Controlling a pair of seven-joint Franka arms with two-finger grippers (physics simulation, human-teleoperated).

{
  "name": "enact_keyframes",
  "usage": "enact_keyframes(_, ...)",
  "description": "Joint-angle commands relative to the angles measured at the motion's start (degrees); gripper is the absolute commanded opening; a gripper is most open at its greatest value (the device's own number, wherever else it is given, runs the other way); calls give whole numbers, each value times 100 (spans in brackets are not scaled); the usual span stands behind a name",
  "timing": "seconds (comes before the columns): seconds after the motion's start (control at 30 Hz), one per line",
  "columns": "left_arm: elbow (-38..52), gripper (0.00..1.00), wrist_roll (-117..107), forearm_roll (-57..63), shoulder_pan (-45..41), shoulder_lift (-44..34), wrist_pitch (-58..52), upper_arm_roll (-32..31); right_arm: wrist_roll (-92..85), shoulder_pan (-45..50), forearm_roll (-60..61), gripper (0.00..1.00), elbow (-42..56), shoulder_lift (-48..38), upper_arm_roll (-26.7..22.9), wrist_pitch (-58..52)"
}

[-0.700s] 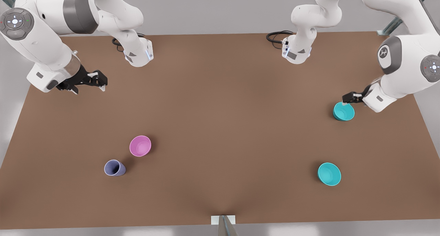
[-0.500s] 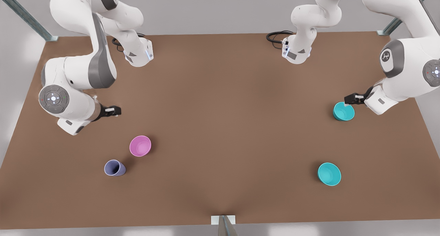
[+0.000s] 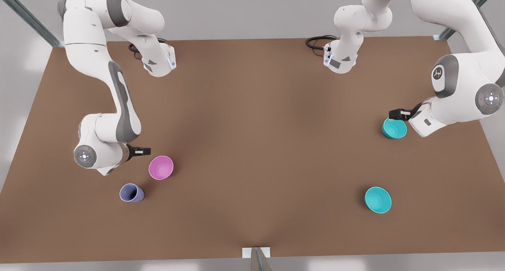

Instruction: Stack the blue bowl on the pink bowl

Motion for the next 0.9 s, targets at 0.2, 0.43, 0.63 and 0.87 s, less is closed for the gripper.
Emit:
enact_keyframes(0.2, -6, 100, 174, -10, 1, 7, -292, 1, 303, 16, 156, 100, -226, 263, 7, 1937)
enact_keyframes(0.43, 2, 100, 165, -27, -8, 16, -415, 1, 628, 25, 481, 100, -974, 333, 7, 2491)
enact_keyframes(0.63, 2, 100, 156, -36, -25, -2, -565, -8, 628, 7, 490, 100, -930, 641, 7, 2764)
enact_keyframes(0.87, 11, 100, 165, -27, -34, -2, -565, -8, 558, 7, 490, 53, -947, 685, 15, 2790)
